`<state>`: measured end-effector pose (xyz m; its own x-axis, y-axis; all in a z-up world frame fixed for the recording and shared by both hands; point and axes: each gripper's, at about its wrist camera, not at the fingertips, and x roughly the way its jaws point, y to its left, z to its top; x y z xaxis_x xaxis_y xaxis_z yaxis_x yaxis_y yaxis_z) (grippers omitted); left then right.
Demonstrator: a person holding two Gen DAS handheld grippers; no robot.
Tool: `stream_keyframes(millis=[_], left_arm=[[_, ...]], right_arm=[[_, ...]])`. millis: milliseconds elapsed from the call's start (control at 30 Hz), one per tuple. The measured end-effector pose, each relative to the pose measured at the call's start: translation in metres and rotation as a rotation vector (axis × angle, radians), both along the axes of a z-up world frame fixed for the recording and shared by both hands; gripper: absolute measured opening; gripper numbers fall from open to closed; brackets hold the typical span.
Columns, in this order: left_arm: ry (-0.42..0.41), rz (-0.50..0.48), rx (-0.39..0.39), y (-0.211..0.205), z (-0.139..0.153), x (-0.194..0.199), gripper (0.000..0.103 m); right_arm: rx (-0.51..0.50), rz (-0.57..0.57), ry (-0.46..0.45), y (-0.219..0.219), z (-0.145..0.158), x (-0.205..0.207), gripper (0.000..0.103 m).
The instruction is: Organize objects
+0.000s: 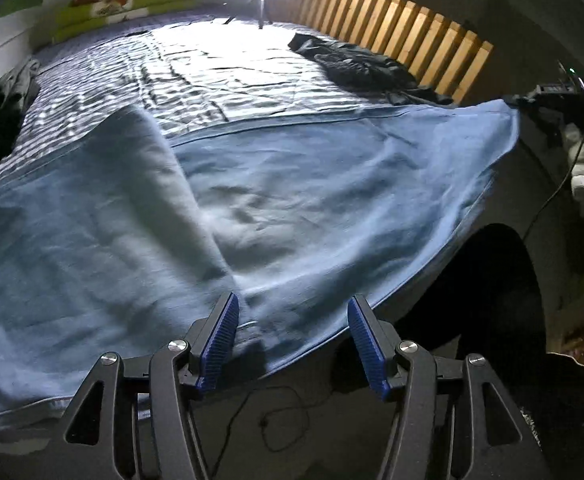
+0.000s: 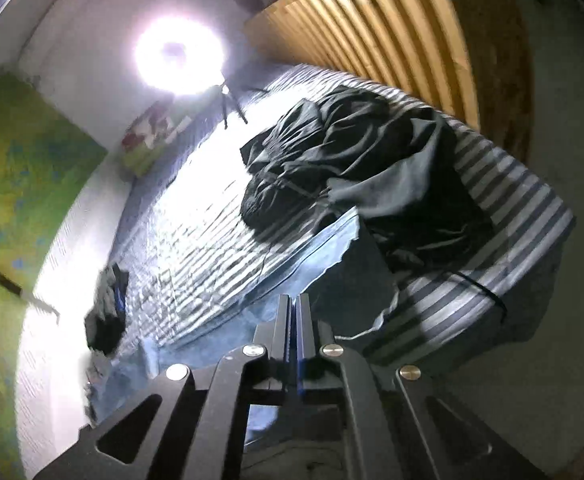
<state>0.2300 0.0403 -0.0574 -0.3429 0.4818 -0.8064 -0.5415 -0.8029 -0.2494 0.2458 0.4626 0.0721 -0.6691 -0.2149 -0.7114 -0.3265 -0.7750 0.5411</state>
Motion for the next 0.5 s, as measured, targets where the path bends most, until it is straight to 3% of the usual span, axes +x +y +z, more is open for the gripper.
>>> stream_keyframes(millis=[133,267,400,500], left_arm=[[0.025,0.085,0.081,-0.043,0.021,-0.012,0.061],[0.077,0.260,0.099,-0.128,0.042,-0.034,0.061],[0.088,0.416,0.089,-0.207,0.041,-0.055,0.061],[0.079,0.547,0.150,-0.273,0.032,-0.058,0.061]], right_arm=[[-0.004,0.042,0.044,-0.034,0.017,-0.019,0.002],[0.003,0.122,0.095,-0.088,0.046,-0.052,0.002],[0.038,0.240,0.151,-0.178,0.084,-0.102,0.002],[0.044,0.342,0.200,-0.263,0.116,-0.140,0.002]])
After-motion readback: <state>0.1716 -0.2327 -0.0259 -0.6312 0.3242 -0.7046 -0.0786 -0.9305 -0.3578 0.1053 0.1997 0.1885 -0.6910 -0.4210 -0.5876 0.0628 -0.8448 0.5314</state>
